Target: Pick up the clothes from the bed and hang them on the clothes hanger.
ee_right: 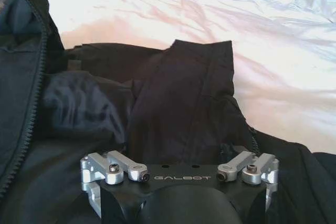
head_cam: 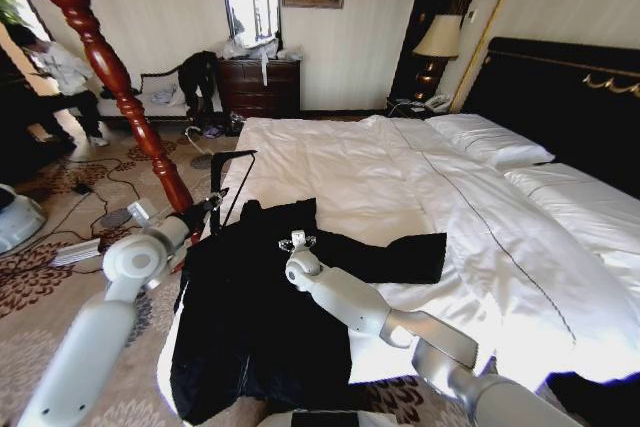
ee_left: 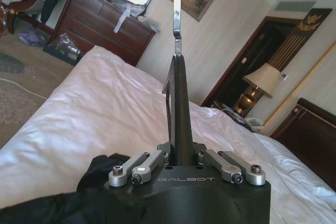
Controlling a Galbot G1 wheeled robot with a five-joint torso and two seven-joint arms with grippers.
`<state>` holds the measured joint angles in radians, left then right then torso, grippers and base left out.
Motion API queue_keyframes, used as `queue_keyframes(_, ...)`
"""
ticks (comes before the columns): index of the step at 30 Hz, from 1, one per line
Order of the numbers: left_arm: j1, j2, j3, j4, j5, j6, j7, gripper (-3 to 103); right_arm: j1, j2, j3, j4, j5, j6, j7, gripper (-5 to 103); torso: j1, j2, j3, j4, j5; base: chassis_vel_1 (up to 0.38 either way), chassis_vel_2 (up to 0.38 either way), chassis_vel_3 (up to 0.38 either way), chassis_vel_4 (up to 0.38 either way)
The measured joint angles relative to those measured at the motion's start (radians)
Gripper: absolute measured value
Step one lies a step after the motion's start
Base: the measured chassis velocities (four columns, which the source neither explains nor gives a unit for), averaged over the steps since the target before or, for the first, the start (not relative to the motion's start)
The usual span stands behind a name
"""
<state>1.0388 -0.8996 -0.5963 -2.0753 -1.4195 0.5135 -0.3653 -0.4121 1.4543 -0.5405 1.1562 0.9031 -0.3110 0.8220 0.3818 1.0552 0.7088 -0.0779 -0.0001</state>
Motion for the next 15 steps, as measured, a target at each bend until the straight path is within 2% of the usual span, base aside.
queue_keyframes(4,0.050,0.000,-0.029,-0.023,-0.004,0.004,-0.012,18,-0.005,-0.002,0.007,0.007,0.001,0.018,-0.009,78,0.000,0.000,0.000,0.0000,0.0000,0.000,0.000,0.000,0.000)
queue_keyframes(6,0.055,0.000,-0.033,-0.026,-0.005,0.004,-0.013,18,-0.007,-0.004,0.009,0.011,0.002,0.022,-0.012,78,0.000,0.000,0.000,0.0001,0.0000,0.000,0.000,0.000,0.000)
queue_keyframes(9,0.081,0.003,-0.050,-0.034,-0.006,0.004,-0.018,18,-0.016,-0.022,0.026,0.038,0.009,0.057,-0.042,62,0.000,0.000,0.000,0.0001,0.0001,0.000,0.000,0.000,0.000)
queue_keyframes(12,0.089,0.006,-0.056,-0.036,-0.006,0.004,-0.021,18,-0.022,-0.036,0.038,0.055,0.015,0.068,-0.052,57,0.000,0.000,0.000,0.0001,0.0000,0.000,0.000,0.000,0.000)
queue_keyframes(13,0.096,0.009,-0.059,-0.036,-0.007,0.004,-0.022,18,-0.028,-0.053,0.048,0.074,0.023,0.074,-0.060,46,0.000,0.000,0.000,0.0000,0.0001,0.000,0.000,0.000,0.000)
queue_keyframes(15,0.100,0.010,-0.060,-0.037,-0.008,0.005,-0.022,18,-0.032,-0.065,0.053,0.085,0.026,0.077,-0.066,46,0.000,0.000,0.000,0.0000,0.0002,0.000,0.000,0.000,0.000)
